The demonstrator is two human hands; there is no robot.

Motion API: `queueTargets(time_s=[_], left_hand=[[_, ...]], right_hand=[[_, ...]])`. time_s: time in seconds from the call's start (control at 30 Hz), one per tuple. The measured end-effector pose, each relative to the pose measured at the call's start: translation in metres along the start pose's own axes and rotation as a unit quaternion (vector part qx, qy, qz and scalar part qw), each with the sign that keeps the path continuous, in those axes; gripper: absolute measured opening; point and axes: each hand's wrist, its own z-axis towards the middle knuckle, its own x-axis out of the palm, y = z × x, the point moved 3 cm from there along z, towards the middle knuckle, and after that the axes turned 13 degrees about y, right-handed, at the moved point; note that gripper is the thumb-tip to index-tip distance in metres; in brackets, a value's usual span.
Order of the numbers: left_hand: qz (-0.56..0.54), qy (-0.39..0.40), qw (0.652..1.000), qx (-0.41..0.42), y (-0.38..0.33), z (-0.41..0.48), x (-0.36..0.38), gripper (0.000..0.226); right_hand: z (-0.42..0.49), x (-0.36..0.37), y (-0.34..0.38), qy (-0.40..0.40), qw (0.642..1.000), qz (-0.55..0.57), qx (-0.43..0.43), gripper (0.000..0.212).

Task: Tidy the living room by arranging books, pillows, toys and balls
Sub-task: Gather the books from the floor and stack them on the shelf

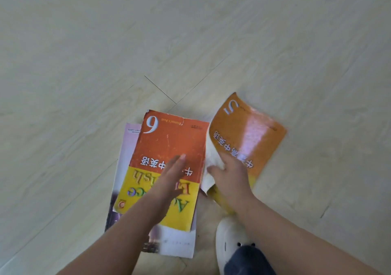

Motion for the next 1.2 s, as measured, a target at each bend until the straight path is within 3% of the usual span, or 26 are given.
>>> queueTargets(time_s=[0.03,0.1,0.13,0.2,0.23,0.33,0.5,0.57,0.63,0.77,0.87,0.97,1.03,1.1,1.17,1.2], left_hand=[[-0.099,0.037,0.994,-0.012,-0.001,-0.002,0.001,0.067],[-0.125,0.064,0.99,-0.028,0.002,-0.001,-0.002,0.072],[-0.098,0.05,0.993,-0.035,0.004,0.002,-0.002,0.062],[-0.026,-0.02,0.999,-0.037,0.012,0.011,0.001,0.025],[-0.01,-0.054,0.998,-0.036,0.013,0.014,0.004,0.008],[0.015,-0.112,0.992,-0.048,0.03,0.025,0.009,0.027],[0.049,-0.094,0.993,-0.053,0.043,0.03,0.011,0.016],[0.045,-0.064,0.995,-0.054,0.041,0.031,0.013,0.011],[0.055,-0.035,0.996,-0.065,0.037,0.028,0.018,0.013],[0.015,-0.024,0.996,-0.085,0.029,0.02,0.033,0.029],[-0.164,0.101,0.976,-0.101,0.015,0.013,0.068,0.046],[-0.293,0.166,0.942,0.008,-0.027,0.008,0.092,0.05],[-0.327,0.126,0.933,0.079,-0.06,0.007,0.084,0.038],[-0.335,0.032,0.932,0.134,-0.084,0.006,0.054,0.026],[-0.278,-0.097,0.944,0.15,-0.085,0.005,0.015,0.026],[-0.196,-0.169,0.956,0.14,-0.078,0.001,-0.005,0.03]], right_hand=[[-0.001,0.009,0.007,0.04,0.994,0.099,-0.007,0.014],[-0.001,0.018,0.005,0.088,0.966,0.237,0.045,0.021],[-0.001,0.014,-0.002,0.057,0.969,0.229,0.067,0.022],[-0.001,-0.003,-0.029,-0.089,0.985,0.074,0.131,0.022],[0.0,-0.012,-0.04,-0.146,0.972,0.021,0.185,0.033],[-0.001,-0.02,-0.053,-0.19,0.949,0.036,0.251,0.071],[0.0,-0.033,-0.063,-0.202,0.925,0.01,0.323,0.076],[0.001,-0.029,-0.071,-0.204,0.926,0.129,0.291,0.054],[0.0,-0.02,-0.069,-0.179,0.927,0.254,0.212,0.016],[0.001,-0.033,-0.043,-0.153,0.895,0.406,0.102,0.019],[-0.012,-0.056,-0.022,-0.157,0.866,0.47,0.066,0.011],[-0.025,-0.064,-0.017,-0.127,0.849,0.509,0.059,0.011],[-0.03,-0.066,-0.015,-0.115,0.849,0.515,0.044,0.015],[-0.029,-0.06,-0.008,-0.097,0.854,0.509,0.039,0.009],[-0.026,-0.045,0.0,-0.063,0.865,0.496,0.037,0.009],[-0.025,-0.034,0.005,-0.042,0.874,0.483,0.042,0.008]])
